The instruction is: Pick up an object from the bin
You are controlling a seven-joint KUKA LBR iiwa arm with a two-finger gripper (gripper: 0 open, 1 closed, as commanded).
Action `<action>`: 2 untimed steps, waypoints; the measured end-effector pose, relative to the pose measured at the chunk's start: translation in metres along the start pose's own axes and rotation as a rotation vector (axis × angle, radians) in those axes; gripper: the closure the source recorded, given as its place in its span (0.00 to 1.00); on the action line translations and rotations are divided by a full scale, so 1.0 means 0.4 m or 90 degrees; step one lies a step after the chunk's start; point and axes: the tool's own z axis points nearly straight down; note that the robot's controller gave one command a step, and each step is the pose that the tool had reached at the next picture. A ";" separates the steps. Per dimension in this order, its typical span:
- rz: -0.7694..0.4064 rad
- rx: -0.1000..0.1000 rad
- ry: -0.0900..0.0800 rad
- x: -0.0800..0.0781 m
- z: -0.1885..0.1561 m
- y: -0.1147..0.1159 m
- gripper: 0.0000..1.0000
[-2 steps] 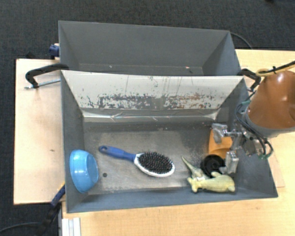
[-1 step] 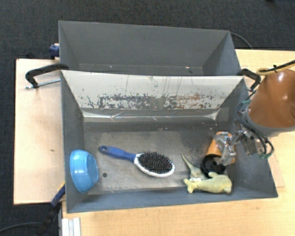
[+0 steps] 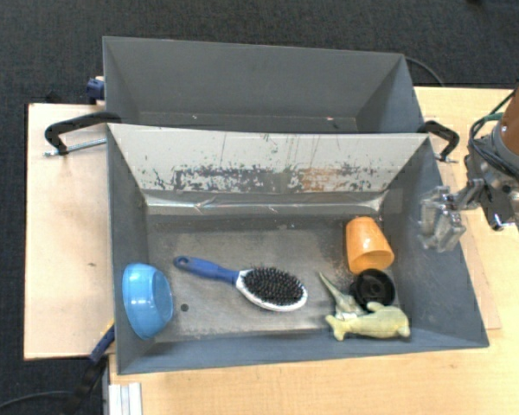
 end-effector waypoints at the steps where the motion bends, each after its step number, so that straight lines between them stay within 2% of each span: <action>1: 0.001 -0.002 0.006 0.003 0.012 0.001 0.00; 2: 0.074 -0.005 0.013 -0.023 0.426 0.011 0.00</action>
Offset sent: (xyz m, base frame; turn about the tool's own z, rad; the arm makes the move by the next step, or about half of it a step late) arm 0.0000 0.0000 0.0000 0.0000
